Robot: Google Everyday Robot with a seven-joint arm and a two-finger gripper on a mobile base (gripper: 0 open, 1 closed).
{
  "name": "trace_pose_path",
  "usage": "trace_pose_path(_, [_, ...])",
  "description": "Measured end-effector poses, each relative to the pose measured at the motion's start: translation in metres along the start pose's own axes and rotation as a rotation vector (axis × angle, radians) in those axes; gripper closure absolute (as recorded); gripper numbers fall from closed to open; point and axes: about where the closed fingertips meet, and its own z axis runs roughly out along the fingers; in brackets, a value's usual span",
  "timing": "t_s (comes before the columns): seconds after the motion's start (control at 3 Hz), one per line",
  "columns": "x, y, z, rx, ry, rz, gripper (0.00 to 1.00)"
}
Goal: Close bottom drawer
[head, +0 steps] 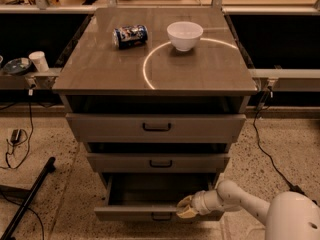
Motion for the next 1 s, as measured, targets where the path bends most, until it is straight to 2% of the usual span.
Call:
trace_pose_path(0.67, [-0.003,0.004,0.0,-0.019,0.003,0.009,1.0])
trace_pose_path(1.0, [-0.002,-0.006,-0.001,-0.009,0.009,0.012,1.0])
